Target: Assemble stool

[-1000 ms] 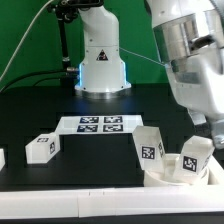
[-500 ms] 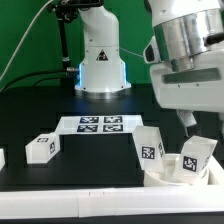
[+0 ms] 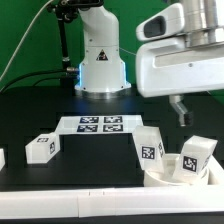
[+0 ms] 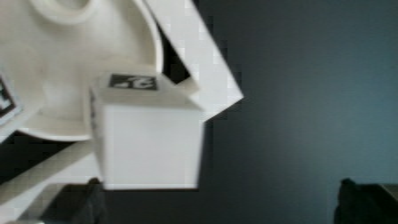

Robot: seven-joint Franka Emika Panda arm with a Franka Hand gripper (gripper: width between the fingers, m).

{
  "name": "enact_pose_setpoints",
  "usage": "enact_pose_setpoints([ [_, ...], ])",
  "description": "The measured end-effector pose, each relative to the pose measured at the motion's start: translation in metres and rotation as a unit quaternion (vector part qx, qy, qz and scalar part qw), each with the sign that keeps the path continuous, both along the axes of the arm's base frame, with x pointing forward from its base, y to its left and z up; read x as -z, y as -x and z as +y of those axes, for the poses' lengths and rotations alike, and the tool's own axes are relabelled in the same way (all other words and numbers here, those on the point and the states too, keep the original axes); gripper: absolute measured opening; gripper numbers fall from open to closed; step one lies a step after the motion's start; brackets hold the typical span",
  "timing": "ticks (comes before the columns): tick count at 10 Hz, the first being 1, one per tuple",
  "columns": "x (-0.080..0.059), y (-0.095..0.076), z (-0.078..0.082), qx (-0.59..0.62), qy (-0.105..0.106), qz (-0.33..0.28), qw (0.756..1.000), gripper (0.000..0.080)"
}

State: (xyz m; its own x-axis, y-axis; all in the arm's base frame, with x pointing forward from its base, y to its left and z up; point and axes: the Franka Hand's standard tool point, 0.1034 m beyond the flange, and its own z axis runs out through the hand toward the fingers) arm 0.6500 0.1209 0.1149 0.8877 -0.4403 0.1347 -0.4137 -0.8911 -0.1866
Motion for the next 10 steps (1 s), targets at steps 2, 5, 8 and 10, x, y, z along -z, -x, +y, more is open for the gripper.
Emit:
enact_pose_setpoints([
  [2, -0.001, -0.003, -0.003, -0.100, 0.026, -0.013, 0.995, 0.0649],
  [5, 0.012, -0.002, -0.003, -0.385, 0.105, -0.018, 0.917, 0.0649],
  [8, 0.015, 0.002, -0.004, -0.452, 0.127, -0.034, 0.882, 0.0649],
  [10, 0.019, 0.005, -0.005, -0.493, 0.138, -0.024, 0.859, 0.0649],
])
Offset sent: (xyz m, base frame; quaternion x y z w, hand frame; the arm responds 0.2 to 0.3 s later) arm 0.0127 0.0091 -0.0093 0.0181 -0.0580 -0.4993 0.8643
